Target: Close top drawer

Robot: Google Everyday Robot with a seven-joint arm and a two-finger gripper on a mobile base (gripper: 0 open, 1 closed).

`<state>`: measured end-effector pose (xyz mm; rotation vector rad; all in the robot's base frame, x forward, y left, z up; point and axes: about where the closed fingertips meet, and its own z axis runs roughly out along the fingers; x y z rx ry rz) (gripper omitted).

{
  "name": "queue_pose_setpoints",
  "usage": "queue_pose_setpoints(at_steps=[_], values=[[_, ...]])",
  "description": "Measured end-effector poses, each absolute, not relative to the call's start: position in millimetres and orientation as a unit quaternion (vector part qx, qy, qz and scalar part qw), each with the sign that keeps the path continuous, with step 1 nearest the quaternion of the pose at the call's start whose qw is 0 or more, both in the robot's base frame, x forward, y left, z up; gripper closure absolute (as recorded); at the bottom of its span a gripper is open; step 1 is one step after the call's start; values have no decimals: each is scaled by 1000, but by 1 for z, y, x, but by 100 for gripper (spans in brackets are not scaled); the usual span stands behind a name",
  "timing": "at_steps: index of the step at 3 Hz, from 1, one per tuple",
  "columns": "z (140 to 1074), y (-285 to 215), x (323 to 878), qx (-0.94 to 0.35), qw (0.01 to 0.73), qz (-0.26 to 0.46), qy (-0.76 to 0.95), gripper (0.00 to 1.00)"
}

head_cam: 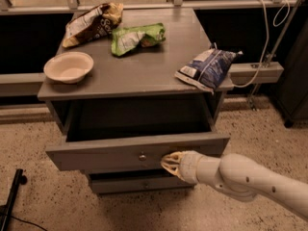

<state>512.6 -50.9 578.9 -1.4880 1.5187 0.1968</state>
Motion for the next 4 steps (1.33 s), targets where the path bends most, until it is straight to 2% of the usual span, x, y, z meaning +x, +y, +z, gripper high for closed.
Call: queue_pose_setpoints(at_steps=[4], values=[[543,35,566,-625,486,84,605,100]])
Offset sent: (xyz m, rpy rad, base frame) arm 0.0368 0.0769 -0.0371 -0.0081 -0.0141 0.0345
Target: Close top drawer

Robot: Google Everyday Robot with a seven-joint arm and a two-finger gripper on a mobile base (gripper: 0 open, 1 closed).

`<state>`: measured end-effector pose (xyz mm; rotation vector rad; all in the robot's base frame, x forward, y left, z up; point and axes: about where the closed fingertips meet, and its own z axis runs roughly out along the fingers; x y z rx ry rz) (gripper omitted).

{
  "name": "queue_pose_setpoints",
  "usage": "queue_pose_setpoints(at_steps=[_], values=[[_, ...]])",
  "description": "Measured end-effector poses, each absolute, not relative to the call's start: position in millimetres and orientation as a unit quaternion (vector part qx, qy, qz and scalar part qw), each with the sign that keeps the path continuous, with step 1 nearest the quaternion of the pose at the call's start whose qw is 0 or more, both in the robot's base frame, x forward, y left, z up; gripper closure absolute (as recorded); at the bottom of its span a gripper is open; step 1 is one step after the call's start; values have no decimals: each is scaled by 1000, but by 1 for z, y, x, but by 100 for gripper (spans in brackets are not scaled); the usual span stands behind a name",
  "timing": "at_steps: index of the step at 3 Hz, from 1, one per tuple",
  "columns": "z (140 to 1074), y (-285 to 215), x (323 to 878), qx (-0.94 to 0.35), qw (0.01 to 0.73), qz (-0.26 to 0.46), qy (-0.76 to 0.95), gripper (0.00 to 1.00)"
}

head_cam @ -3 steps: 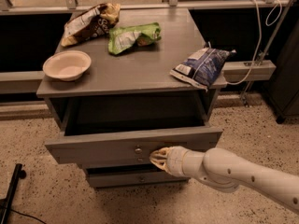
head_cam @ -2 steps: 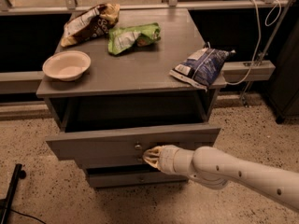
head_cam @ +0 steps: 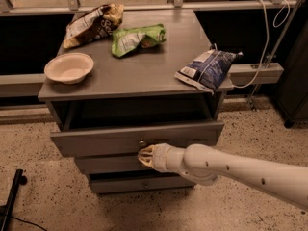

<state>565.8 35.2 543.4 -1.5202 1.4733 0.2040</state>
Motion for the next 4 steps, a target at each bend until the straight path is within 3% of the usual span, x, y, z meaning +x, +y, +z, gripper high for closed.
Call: queue_pose_setpoints(at_steps=[3,4], values=[[538,66,600,-631,492,97,592,100],[554,68,589,-638,510,118,564,100]])
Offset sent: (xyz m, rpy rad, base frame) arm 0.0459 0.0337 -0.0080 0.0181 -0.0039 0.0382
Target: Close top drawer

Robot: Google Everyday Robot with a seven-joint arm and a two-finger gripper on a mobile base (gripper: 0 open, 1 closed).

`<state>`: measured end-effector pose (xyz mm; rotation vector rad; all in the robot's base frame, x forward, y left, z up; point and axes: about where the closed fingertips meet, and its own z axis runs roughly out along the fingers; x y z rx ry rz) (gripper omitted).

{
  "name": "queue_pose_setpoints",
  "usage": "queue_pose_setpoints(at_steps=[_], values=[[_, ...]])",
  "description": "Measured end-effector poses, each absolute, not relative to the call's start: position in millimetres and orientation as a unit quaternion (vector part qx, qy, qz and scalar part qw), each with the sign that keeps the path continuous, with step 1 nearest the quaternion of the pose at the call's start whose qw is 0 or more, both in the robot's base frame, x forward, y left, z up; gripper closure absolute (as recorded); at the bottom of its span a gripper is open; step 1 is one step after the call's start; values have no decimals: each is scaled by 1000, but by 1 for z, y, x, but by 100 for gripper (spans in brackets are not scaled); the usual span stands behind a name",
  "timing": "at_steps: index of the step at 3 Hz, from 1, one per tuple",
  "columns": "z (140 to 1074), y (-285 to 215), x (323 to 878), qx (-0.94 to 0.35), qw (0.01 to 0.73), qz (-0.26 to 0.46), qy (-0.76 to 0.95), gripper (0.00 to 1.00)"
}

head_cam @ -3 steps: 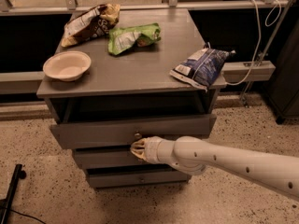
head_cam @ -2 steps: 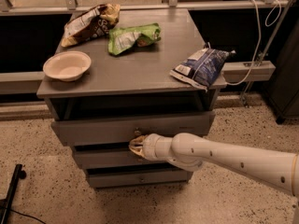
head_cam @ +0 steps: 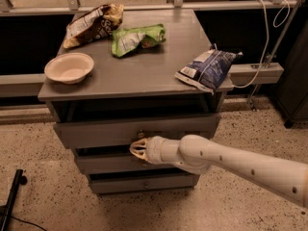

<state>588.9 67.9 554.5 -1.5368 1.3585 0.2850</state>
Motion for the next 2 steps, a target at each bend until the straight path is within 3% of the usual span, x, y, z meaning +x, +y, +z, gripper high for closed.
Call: queue_pose_setpoints(at_steps=[2], values=[[614,3,523,-638,538,191,517,100]])
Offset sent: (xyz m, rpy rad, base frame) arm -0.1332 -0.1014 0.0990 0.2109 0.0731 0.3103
